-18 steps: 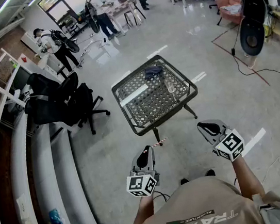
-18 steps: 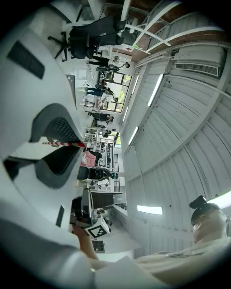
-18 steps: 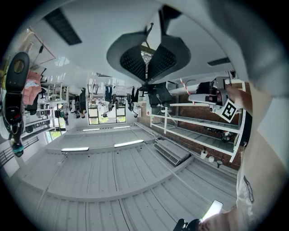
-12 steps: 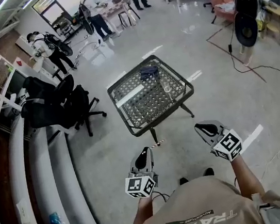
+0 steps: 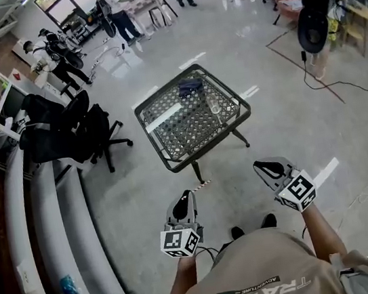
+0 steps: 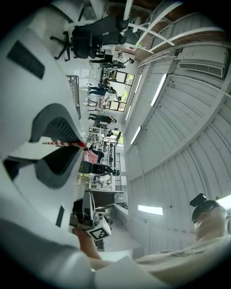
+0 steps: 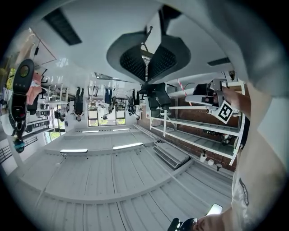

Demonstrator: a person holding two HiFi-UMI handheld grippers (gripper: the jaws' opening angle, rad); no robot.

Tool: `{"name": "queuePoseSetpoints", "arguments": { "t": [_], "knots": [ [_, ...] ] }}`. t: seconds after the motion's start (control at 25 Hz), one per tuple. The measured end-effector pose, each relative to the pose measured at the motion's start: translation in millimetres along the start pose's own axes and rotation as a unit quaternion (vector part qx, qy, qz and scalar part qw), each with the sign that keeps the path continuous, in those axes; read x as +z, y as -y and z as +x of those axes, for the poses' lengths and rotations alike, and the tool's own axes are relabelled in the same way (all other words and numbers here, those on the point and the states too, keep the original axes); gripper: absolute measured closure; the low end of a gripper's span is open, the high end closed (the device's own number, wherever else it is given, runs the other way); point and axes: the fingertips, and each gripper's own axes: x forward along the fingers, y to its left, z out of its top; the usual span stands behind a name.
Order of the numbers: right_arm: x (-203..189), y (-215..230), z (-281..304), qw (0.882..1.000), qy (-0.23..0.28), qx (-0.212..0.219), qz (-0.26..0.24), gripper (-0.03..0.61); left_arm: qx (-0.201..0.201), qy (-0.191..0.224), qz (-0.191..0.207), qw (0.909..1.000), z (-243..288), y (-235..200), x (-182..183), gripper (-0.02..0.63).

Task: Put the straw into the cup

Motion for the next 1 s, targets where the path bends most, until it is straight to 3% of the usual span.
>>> {"name": "queuePoseSetpoints", "arguments": {
  "t": [0.4,0.68,1.0],
  "knots": [
    [-19,-19,4,0.999,-0.021,-0.032,0.022,0.551,-0.029,-0.022,-0.013,0.9992,-6,-20,-15,0.578],
    [-18,-21,4,0.996,-0.015,-0.079,0.025,0.551,-0.076,-0.035,0.015,0.9963,19,-31,-11,0.578],
    [-18,9,17,0.996,-0.016,-0.076,0.044,0.551,-0.068,-0.044,0.003,0.9967,52,-39,-9,0.578]
  ]
}}
